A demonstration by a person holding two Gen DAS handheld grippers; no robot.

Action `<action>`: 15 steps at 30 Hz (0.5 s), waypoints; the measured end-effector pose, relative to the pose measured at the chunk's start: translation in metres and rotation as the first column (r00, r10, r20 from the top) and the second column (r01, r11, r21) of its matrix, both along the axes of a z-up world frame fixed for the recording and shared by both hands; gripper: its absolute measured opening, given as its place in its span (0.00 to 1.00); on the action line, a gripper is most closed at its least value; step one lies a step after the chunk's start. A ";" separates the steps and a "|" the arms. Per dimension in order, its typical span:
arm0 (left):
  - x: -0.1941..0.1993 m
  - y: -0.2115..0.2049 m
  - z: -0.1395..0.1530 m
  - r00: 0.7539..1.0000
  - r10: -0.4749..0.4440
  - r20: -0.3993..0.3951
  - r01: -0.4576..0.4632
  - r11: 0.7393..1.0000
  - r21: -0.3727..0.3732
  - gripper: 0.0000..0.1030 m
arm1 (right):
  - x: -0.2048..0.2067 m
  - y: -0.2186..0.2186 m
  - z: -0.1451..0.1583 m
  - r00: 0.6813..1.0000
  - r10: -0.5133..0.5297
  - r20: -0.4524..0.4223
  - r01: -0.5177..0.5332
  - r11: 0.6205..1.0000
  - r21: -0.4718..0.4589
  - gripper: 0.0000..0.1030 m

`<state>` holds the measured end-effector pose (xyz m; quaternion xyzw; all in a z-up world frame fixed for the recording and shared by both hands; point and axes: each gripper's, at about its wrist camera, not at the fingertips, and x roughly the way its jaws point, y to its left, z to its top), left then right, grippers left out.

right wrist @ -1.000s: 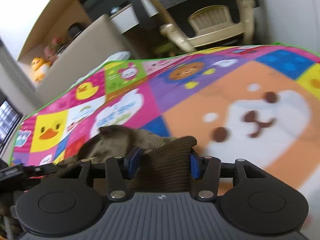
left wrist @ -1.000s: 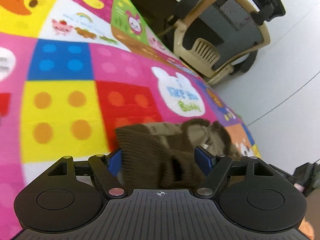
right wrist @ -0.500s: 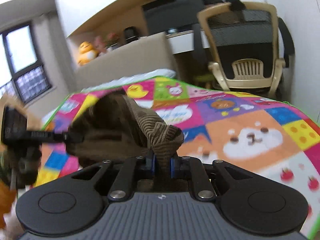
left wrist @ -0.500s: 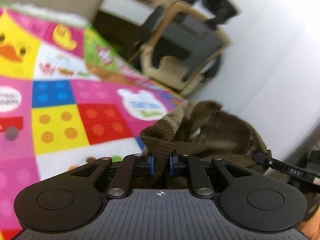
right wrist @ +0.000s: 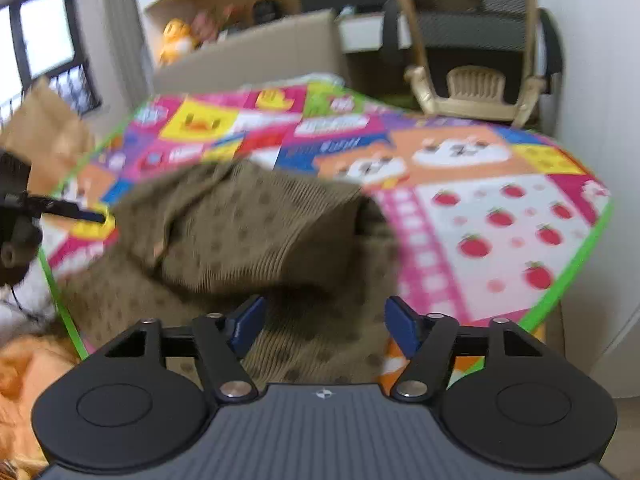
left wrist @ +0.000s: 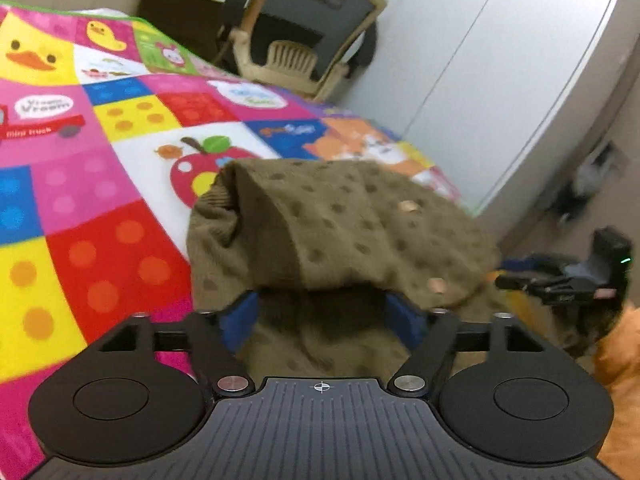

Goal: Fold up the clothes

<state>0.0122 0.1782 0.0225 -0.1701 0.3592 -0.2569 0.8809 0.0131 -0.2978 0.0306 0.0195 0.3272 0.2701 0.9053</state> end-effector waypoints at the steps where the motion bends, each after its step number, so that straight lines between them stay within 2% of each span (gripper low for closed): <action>1: -0.001 0.006 0.003 1.000 0.008 0.008 -0.008 0.999 -0.047 0.92 | 0.002 -0.004 0.005 1.000 -0.026 0.006 0.026 0.999 0.039 0.67; 3: 0.004 0.015 0.006 0.999 0.040 0.001 -0.040 0.991 -0.129 0.92 | 0.010 -0.004 0.014 0.998 -0.065 0.023 0.062 0.991 0.121 0.67; 5: 0.023 0.016 0.005 0.995 0.090 -0.050 -0.098 0.979 -0.181 0.92 | 0.021 0.010 0.019 0.997 -0.056 0.053 0.047 0.985 0.168 0.67; 8: 0.059 0.002 -0.009 0.983 0.137 -0.121 -0.158 0.971 -0.181 0.92 | 0.042 0.044 0.017 0.997 0.009 0.075 -0.023 0.982 0.188 0.66; 11: 0.103 -0.009 -0.034 0.952 0.176 -0.250 -0.228 0.953 -0.198 0.92 | 0.062 0.079 -0.005 0.999 0.043 0.018 -0.045 0.993 0.112 0.65; 13: 0.122 -0.012 -0.041 0.937 0.182 -0.297 -0.261 0.932 -0.253 0.75 | 0.070 0.097 -0.024 0.999 0.041 -0.019 -0.041 0.999 0.026 0.64; 14: 0.126 -0.010 -0.037 0.938 0.191 -0.289 -0.275 0.918 -0.287 0.68 | 0.068 0.099 -0.031 0.999 0.048 -0.014 -0.048 0.999 -0.007 0.64; 15: 0.129 -0.007 -0.031 0.940 0.201 -0.274 -0.287 0.902 -0.322 0.66 | 0.064 0.099 -0.036 0.999 0.054 0.000 -0.054 0.998 -0.035 0.64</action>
